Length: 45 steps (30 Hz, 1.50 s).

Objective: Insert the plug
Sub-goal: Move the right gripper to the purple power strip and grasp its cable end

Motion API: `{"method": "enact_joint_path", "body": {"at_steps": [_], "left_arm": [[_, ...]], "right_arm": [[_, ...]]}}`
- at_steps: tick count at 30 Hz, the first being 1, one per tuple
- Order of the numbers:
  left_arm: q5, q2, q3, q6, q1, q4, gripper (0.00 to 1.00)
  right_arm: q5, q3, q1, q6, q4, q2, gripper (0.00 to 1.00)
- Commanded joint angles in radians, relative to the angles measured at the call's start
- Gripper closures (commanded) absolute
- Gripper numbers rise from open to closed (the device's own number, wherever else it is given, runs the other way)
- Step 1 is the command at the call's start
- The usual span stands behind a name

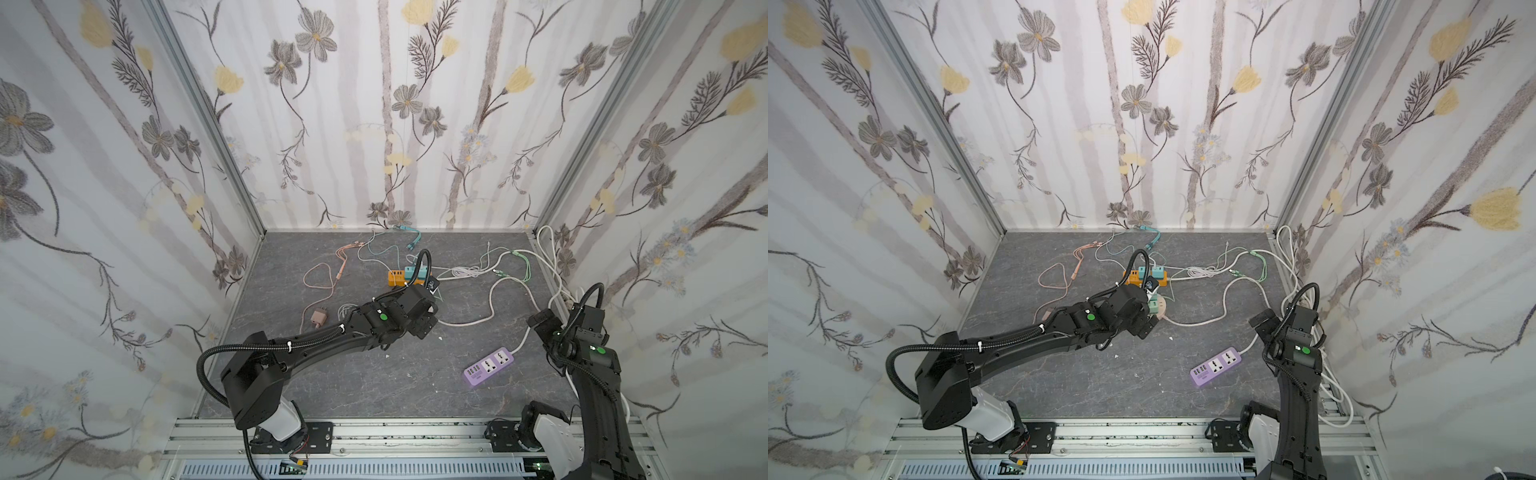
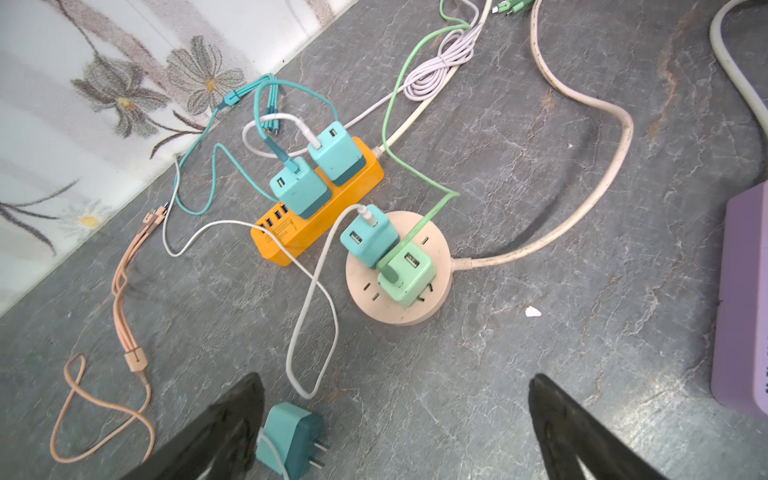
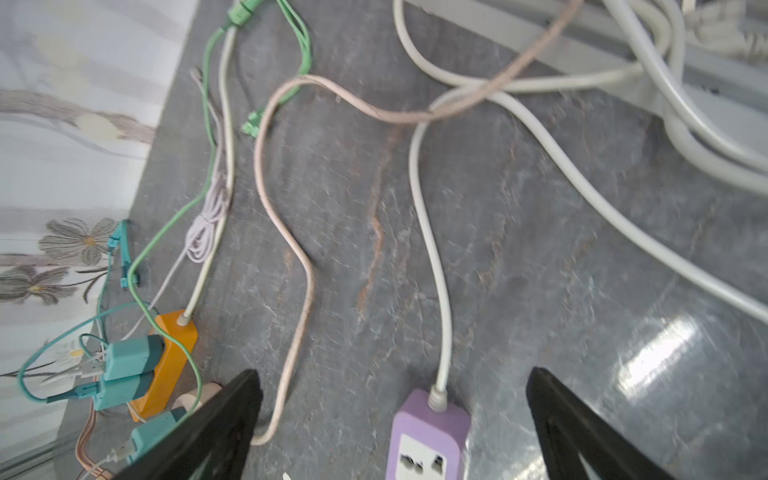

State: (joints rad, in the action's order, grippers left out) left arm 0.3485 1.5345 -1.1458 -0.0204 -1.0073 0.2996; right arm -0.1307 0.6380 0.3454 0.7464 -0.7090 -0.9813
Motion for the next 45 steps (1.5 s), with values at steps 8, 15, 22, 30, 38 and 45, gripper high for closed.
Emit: {"method": "enact_joint_path", "body": {"at_steps": [8, 15, 22, 30, 38, 45], "left_arm": [[0.085, -0.1, 0.142, 0.046, 0.013, -0.124, 0.0], [0.087, -0.137, 0.198, 0.066, 0.025, -0.172, 0.0], [0.106, -0.143, 0.22, 0.083, 0.027, -0.156, 0.0], [0.107, -0.139, 0.235, 0.082, 0.029, -0.149, 0.0], [0.115, -0.137, 0.24, 0.083, 0.033, -0.149, 0.0], [0.115, -0.16, 0.26, 0.086, 0.038, -0.16, 0.0]], "right_arm": [[-0.134, -0.069, -0.056, 0.173, -0.2, -0.049, 0.01], [-0.147, -0.044, -0.192, 0.326, -0.11, -0.233, 0.01], [-0.128, -0.04, -0.262, 0.429, -0.002, -0.367, 0.05], [-0.025, -0.011, -0.305, 0.443, -0.005, -0.458, 0.1], [-0.027, -0.016, -0.318, 0.455, 0.015, -0.5, 0.24], [-0.033, -0.024, -0.345, 0.519, 0.016, -0.491, 0.36]]}}
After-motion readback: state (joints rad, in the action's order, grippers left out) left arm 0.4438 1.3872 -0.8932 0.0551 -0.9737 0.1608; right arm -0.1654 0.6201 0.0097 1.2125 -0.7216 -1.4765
